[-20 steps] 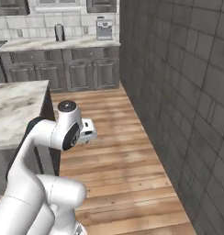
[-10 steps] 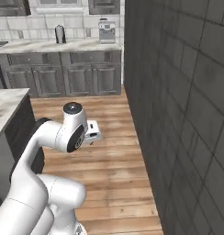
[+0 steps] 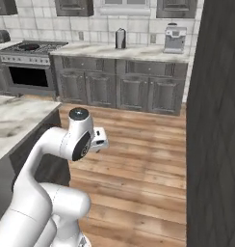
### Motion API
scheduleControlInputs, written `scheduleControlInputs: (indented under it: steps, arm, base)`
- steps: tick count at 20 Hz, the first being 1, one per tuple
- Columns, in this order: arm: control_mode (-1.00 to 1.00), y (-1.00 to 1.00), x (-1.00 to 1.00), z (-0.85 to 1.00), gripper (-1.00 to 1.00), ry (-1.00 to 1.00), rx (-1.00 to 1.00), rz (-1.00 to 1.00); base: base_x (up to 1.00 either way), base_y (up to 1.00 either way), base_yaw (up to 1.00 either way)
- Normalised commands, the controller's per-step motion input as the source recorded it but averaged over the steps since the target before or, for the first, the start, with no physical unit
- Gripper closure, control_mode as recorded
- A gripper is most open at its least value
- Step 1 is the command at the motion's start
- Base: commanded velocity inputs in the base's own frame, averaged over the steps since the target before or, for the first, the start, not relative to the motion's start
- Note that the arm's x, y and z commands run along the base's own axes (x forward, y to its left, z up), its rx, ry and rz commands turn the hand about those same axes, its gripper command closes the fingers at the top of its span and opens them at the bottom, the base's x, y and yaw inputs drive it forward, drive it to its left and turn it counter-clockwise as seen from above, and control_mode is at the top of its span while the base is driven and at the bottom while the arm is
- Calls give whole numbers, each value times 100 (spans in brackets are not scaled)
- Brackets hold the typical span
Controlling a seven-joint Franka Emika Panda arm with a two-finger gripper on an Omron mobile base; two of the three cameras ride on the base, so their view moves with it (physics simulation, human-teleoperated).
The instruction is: Take the chicken drumsticks from the pan and place one on each plate on the dining counter.
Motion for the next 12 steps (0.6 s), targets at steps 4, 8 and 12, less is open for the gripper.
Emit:
scheduleControlInputs:
  steps: [4, 8, 12]
  arm:
    - [100, 0, 0, 0, -100, 0, 0, 0]
    - [100, 0, 0, 0, -100, 0, 0, 0]
    - [100, 0, 0, 0, -100, 0, 0, 0]
  base:
    - [100, -54, 38]
    - [100, -71, 22]
    - [100, -65, 18]
